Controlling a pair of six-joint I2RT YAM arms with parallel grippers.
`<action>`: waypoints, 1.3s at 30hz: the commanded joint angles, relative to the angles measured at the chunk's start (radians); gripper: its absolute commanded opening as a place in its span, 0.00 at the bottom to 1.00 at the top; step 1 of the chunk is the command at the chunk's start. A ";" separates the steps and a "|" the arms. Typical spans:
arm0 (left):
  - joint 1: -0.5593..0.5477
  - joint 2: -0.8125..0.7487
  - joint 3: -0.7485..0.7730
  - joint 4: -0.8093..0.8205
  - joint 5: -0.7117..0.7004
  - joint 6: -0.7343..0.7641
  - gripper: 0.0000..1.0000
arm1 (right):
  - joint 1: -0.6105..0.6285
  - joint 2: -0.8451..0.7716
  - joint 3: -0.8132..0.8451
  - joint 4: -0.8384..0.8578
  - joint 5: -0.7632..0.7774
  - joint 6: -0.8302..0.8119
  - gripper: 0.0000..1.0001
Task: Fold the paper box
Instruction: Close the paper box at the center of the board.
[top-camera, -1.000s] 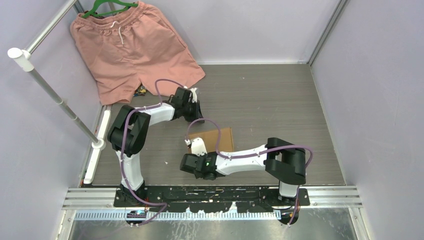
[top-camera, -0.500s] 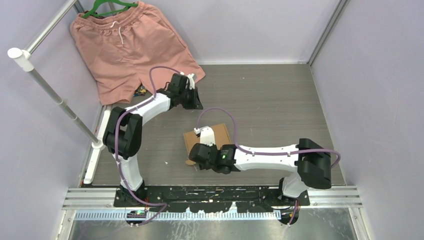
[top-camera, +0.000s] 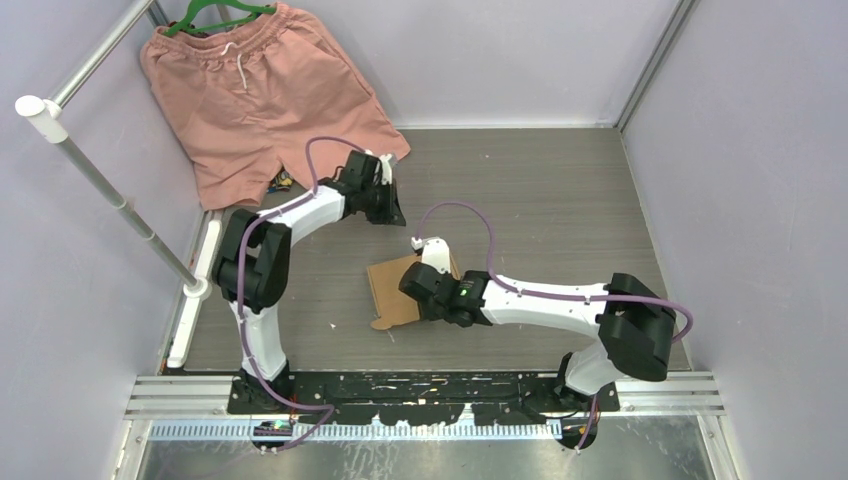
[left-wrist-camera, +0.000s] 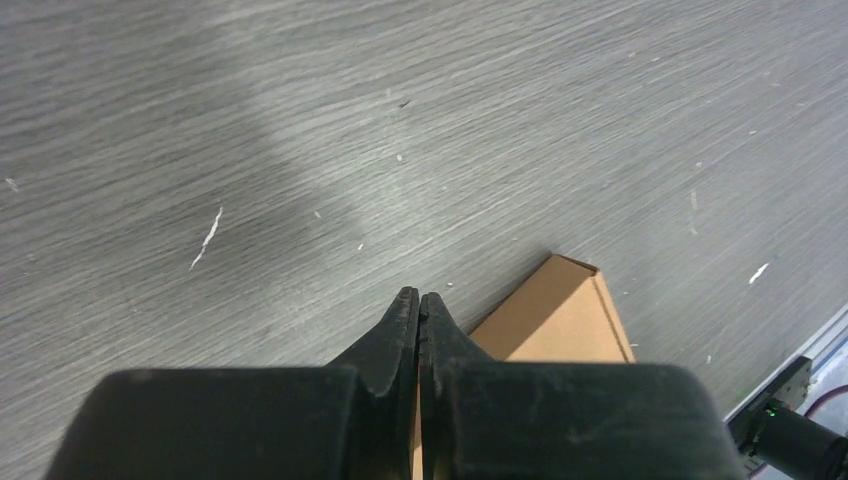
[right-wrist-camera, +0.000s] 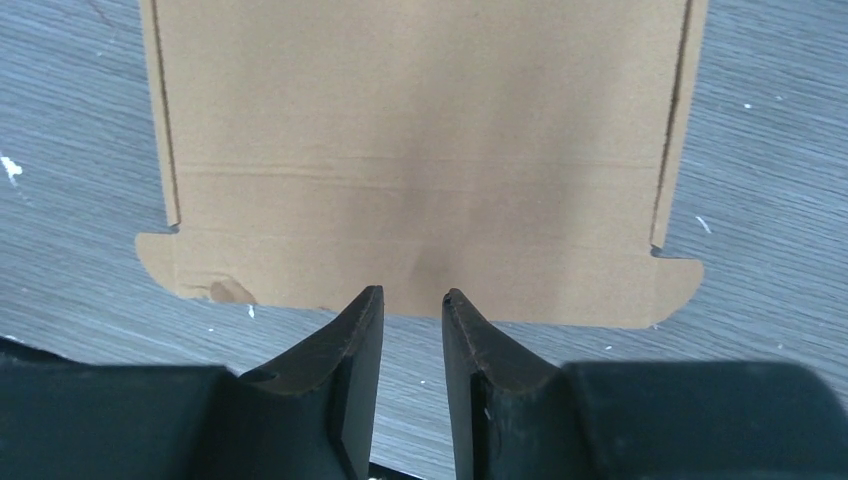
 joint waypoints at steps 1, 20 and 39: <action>-0.020 0.025 0.030 -0.028 -0.014 0.036 0.00 | 0.004 -0.008 0.001 0.073 -0.037 -0.018 0.34; -0.104 -0.108 -0.005 -0.179 -0.293 0.107 0.20 | 0.022 0.001 -0.041 0.104 -0.061 0.012 0.33; -0.183 -0.061 0.017 -0.293 -0.386 0.141 0.17 | 0.022 0.024 -0.059 0.134 -0.054 0.021 0.33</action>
